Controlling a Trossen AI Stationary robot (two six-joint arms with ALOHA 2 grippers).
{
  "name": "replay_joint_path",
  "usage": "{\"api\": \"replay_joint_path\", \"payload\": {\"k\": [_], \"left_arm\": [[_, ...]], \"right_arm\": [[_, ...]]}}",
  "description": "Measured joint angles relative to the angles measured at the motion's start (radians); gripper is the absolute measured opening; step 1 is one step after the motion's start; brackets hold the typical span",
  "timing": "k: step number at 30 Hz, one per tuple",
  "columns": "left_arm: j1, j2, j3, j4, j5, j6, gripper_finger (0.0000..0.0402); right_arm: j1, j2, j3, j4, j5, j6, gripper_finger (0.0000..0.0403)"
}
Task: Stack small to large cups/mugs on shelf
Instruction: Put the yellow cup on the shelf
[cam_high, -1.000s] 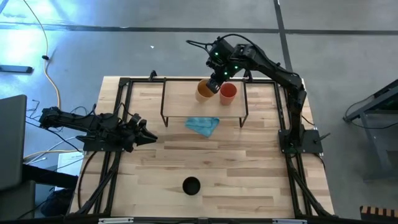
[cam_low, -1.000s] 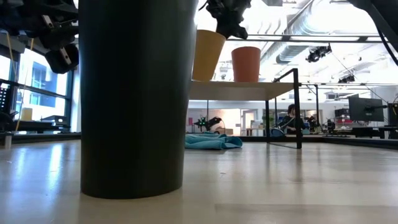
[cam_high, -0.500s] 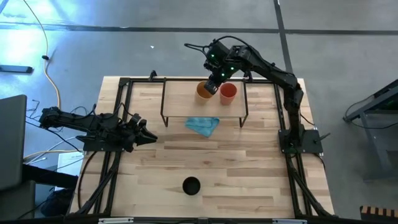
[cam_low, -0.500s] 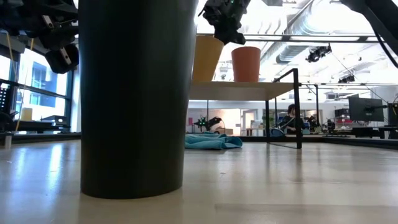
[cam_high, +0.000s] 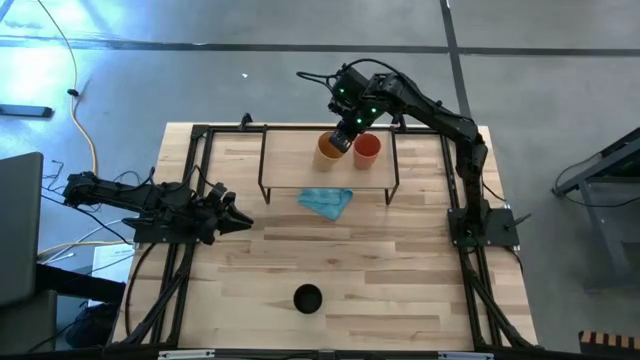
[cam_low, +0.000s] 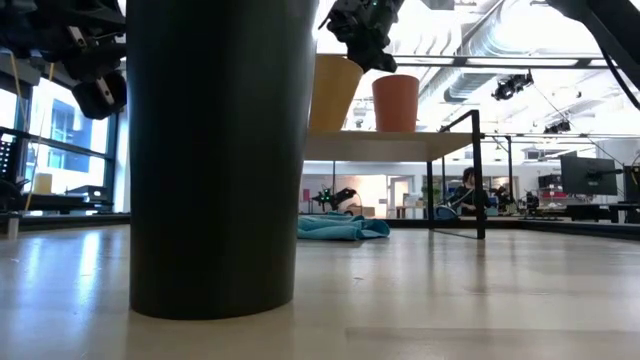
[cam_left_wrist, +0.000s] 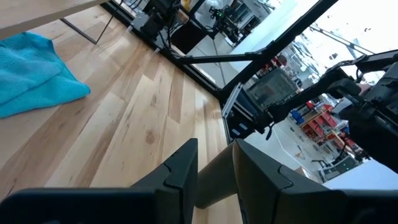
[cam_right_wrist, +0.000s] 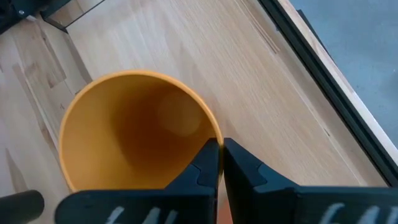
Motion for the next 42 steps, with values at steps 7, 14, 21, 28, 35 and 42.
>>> {"api": "replay_joint_path", "payload": {"k": [7,14,21,28,35,42], "left_arm": [[0.0,0.0,0.0,-0.022,0.001,0.0,0.0092],[0.0,0.0,0.0,-0.022,0.005,0.003,0.0092],[0.0,0.0,0.0,-0.023,0.004,0.007,0.0092],[0.0,0.0,0.0,-0.023,0.003,0.006,0.0092],[0.0,0.0,0.0,-0.022,-0.007,0.003,0.0092],[0.0,0.0,0.0,-0.021,-0.007,0.002,0.0092]], "right_arm": [[-0.01,0.0,0.0,-0.002,-0.001,0.0,0.0],[-0.02,0.001,0.066,-0.009,0.002,-0.004,0.0],[-0.027,-0.01,0.064,-0.043,-0.005,-0.001,0.0],[-0.026,-0.01,0.061,-0.055,-0.006,-0.004,0.0],[-0.023,0.006,0.061,-0.035,-0.01,0.002,0.0],[-0.019,0.013,0.061,-0.036,-0.014,-0.003,0.0]]}}
